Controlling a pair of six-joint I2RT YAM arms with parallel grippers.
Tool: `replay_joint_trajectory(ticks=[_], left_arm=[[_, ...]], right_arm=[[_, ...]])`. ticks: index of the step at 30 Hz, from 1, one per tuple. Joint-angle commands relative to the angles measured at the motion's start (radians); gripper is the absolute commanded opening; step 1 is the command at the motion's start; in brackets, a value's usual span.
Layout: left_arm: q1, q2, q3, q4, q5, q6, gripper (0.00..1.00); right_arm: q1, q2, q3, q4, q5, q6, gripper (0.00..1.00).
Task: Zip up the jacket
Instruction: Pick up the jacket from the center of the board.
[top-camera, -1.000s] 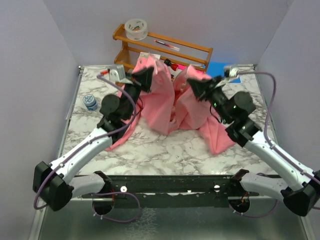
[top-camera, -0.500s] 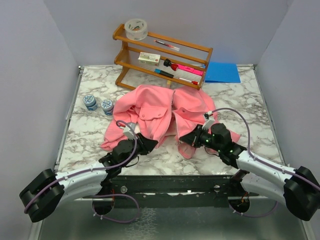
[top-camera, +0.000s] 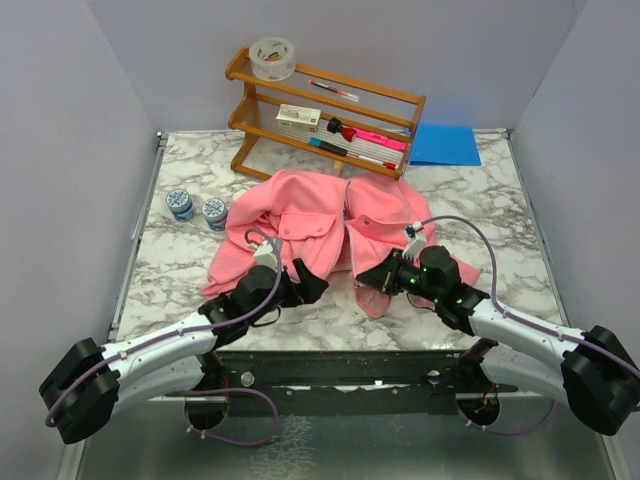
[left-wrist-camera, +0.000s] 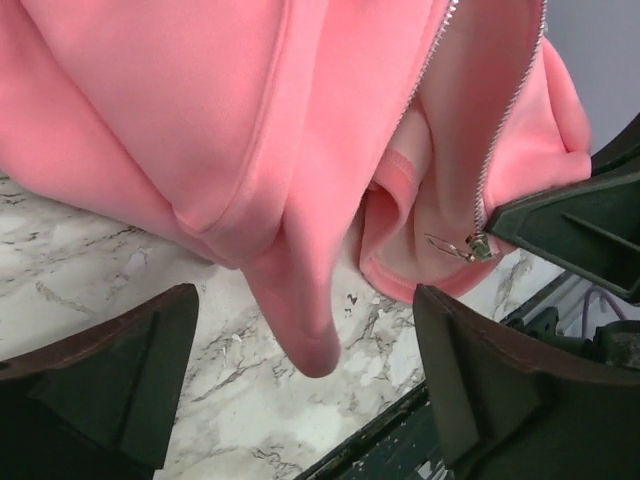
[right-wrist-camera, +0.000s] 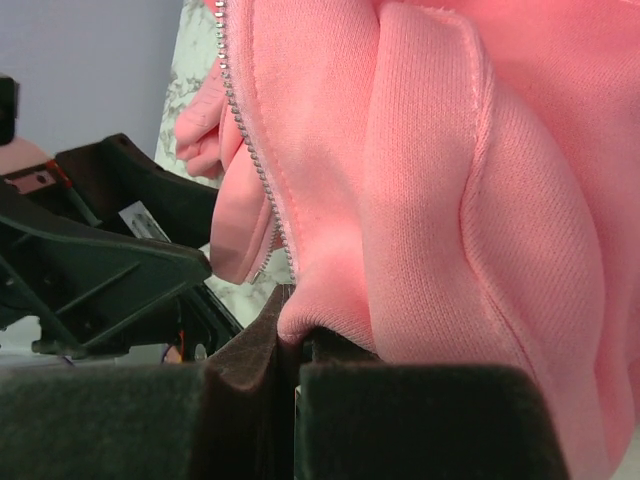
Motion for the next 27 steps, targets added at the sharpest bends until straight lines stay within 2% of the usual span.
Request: replay_joint_trajectory(ticks=[1,5,9,12,16,27], left_arm=[[-0.003,0.022,0.192,-0.351,0.014,0.091,0.98],[-0.002,0.079,0.334,-0.502,0.044,0.186,0.99],[-0.001,0.206,0.507,-0.707,0.083,0.289,0.99],[0.008,0.308,0.573,-0.806,0.139,0.333,0.95],[0.033,0.387,0.586,-0.821,0.251,0.346,0.83],[0.153,0.400,0.623,-0.808,0.349,0.371,0.76]], right_arm=[[0.007,-0.012,-0.004,-0.009,-0.019,-0.016,0.00],[0.007,-0.015,-0.005,-0.011,-0.020,-0.018,0.00],[0.007,-0.022,0.000,-0.030,-0.019,-0.022,0.00],[0.008,-0.030,0.001,-0.045,-0.017,-0.024,0.00],[0.007,-0.043,0.002,-0.055,-0.018,-0.024,0.00],[0.007,-0.054,0.002,-0.064,-0.009,-0.029,0.00]])
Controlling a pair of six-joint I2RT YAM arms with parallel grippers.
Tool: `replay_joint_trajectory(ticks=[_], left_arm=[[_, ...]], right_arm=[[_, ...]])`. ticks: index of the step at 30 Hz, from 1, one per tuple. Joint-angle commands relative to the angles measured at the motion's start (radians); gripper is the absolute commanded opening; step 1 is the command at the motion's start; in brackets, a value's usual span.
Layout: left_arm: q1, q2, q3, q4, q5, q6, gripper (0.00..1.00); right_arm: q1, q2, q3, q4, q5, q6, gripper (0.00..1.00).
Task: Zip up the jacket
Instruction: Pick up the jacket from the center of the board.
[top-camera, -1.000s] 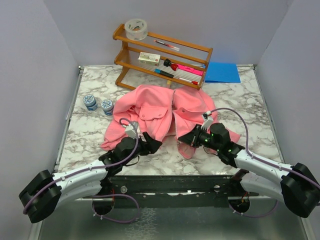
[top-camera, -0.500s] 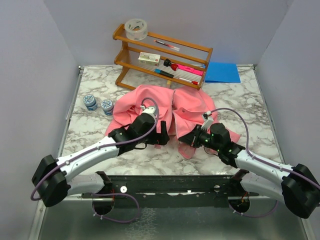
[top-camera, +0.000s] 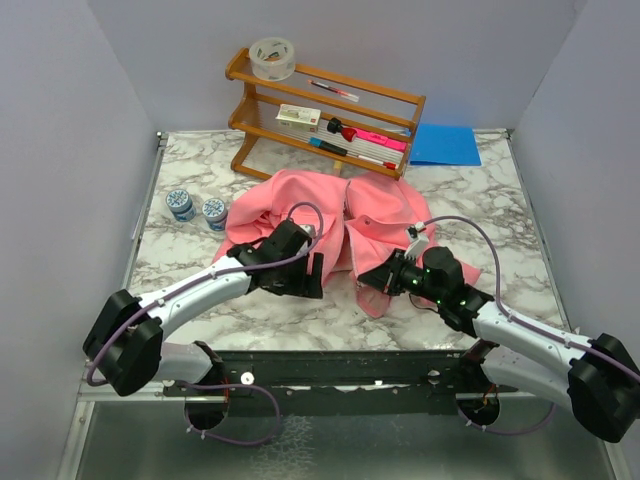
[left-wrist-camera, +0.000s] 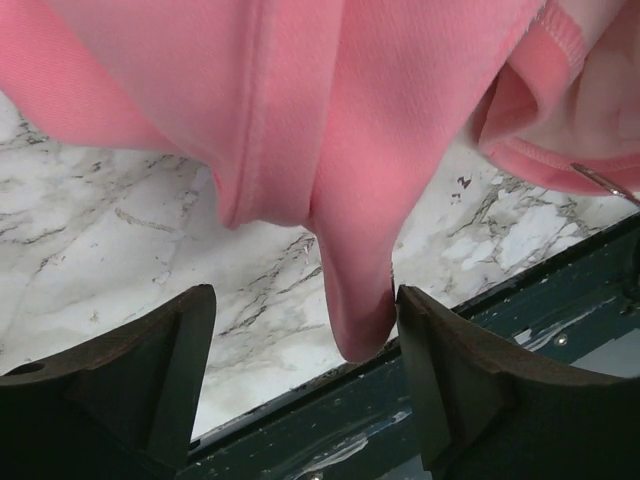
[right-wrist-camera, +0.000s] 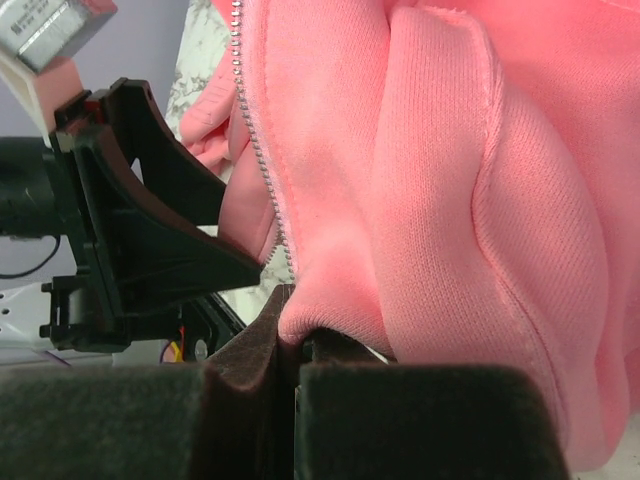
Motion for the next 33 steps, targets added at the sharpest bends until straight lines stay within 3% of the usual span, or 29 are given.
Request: replay_joint_trajectory(ticks=[1,16,22,30,33], left_arm=[[0.063,-0.005,0.047,0.007,0.099,0.037,0.75],[0.089,0.014,0.034,0.047,0.202,0.055,0.65],[0.089,0.030,0.015,0.083,0.212,0.044,0.53],[0.089,0.053,0.014,0.098,0.234,0.055,0.51],[0.088,0.054,0.008,0.099,0.239,0.055,0.43]], right_arm=[[0.007,-0.005,0.002,-0.024,-0.009,-0.016,0.00],[0.006,0.008,0.002,-0.021,-0.007,-0.016,0.00],[0.007,0.012,0.006,-0.019,-0.014,-0.018,0.00],[0.007,-0.007,0.005,-0.037,-0.002,-0.020,0.00],[0.007,-0.008,0.005,-0.038,-0.001,-0.020,0.00]])
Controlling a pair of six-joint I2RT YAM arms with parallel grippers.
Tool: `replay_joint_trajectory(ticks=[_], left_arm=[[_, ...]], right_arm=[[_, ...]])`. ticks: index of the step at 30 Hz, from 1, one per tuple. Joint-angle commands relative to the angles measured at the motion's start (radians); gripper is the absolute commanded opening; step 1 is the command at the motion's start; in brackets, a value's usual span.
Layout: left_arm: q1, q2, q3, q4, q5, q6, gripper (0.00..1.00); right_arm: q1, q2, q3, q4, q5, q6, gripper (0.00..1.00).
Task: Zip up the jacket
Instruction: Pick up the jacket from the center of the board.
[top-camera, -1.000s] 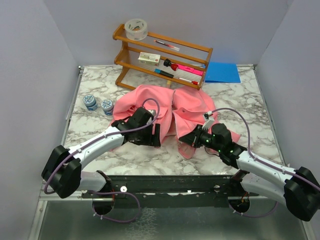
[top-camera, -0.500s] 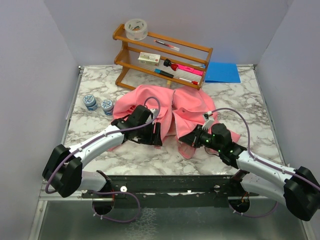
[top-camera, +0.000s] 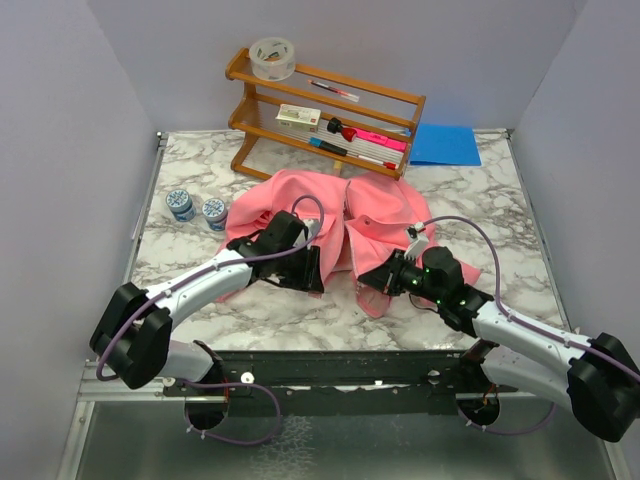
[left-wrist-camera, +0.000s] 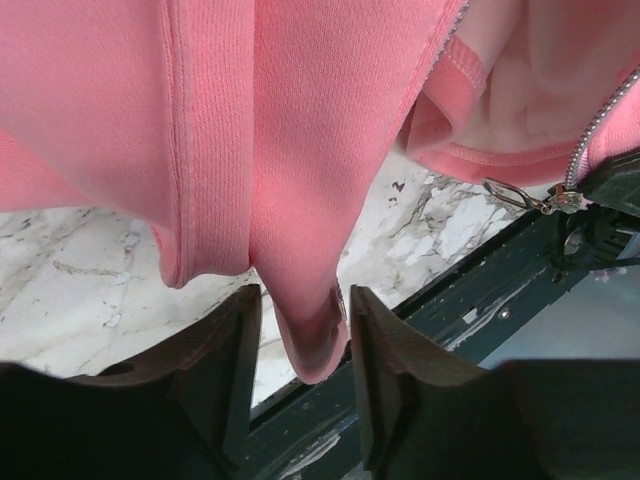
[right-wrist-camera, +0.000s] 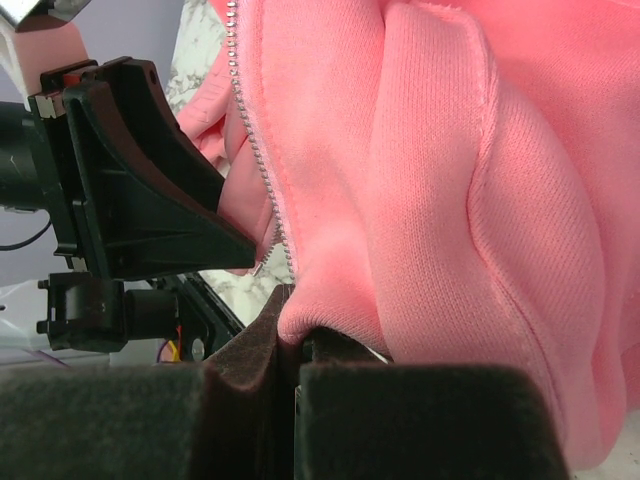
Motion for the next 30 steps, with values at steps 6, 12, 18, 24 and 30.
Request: replay_joint_trajectory(ticks=[6,12,18,24,30], left_arm=[[0.002,-0.004,-0.024,0.019,0.038,0.017,0.28],[0.003,0.000,-0.027,0.040,0.064,0.011,0.00],[0.004,-0.056,-0.075,0.209,0.120,-0.020,0.00],[0.004,-0.222,-0.226,0.553,0.116,-0.071,0.00],[0.003,-0.436,-0.411,0.989,-0.033,-0.167,0.00]], right_arm=[[0.007,-0.007,0.008,-0.031,-0.002,-0.015,0.00],[0.007,-0.016,0.007,-0.031,0.000,-0.024,0.00],[0.007,-0.041,0.007,-0.012,0.004,-0.036,0.00],[0.008,-0.097,-0.015,0.047,0.013,-0.056,0.00],[0.007,-0.210,-0.022,0.130,0.039,-0.080,0.00]])
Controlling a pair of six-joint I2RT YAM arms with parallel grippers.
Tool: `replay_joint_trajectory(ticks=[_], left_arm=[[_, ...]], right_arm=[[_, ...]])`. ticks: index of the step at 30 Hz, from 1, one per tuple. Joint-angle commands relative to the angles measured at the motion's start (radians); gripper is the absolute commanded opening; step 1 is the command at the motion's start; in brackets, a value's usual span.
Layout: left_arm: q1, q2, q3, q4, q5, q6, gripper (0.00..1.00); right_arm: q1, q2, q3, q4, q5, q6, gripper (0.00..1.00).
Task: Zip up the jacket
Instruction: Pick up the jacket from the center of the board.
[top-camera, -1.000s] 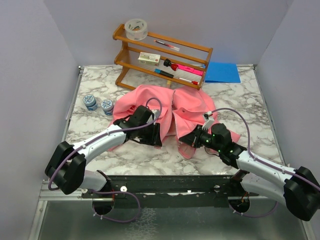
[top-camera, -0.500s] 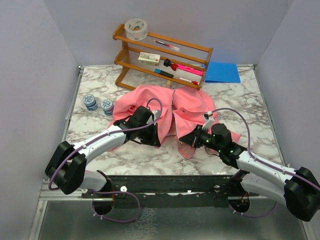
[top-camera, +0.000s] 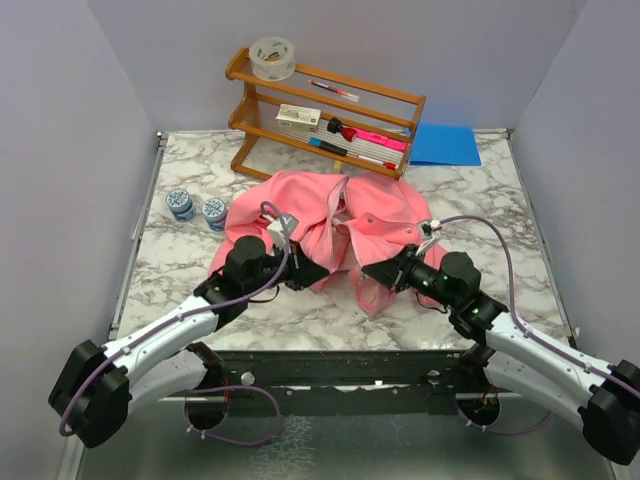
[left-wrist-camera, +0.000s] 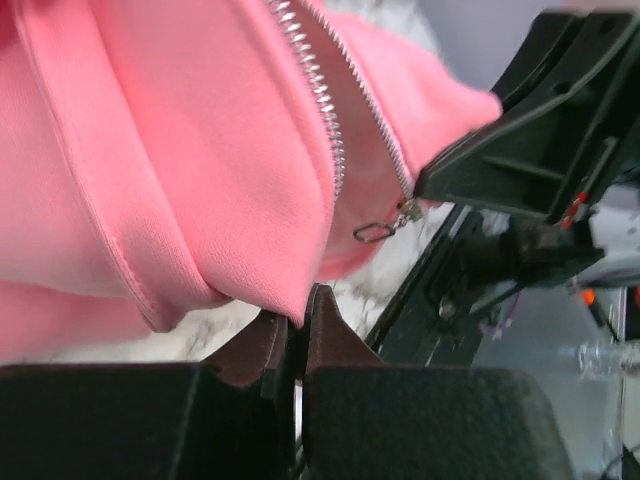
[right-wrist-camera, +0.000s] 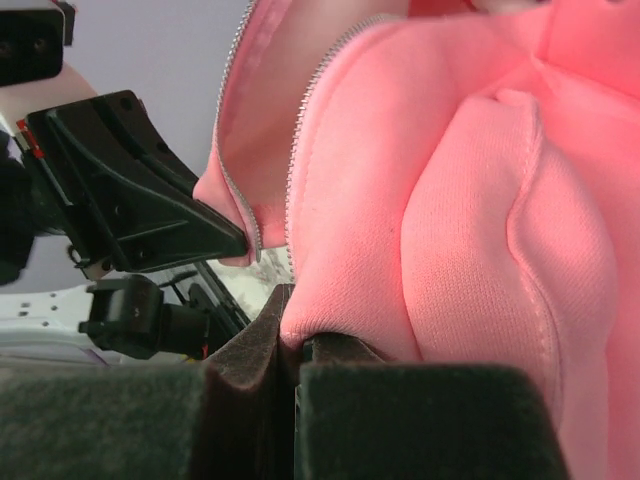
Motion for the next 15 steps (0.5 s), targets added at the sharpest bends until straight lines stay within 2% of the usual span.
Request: replay_joint_trajectory(ticks=[1,8,12,15], left_arm=[[0.002,-0.131,-0.099,0.460,-0.128,-0.080,0.00],[0.003,-0.167,-0.122,0.833,-0.231,-0.045,0.00],[0.002,-0.123,-0.111,1.060,-0.240,-0.067,0.00],[0.003,-0.057,-0.118,1.276,-0.230,-0.112,0.00]], right_arm=[[0.008,-0.088,-0.006,0.119,0.032,-0.042,0.00],[0.007,-0.125,0.053,0.346,-0.008,-0.117,0.00],[0.007,-0.104,0.104,0.472,-0.093,-0.192,0.00],[0.007,-0.064,0.172,0.498,-0.099,-0.172,0.00]])
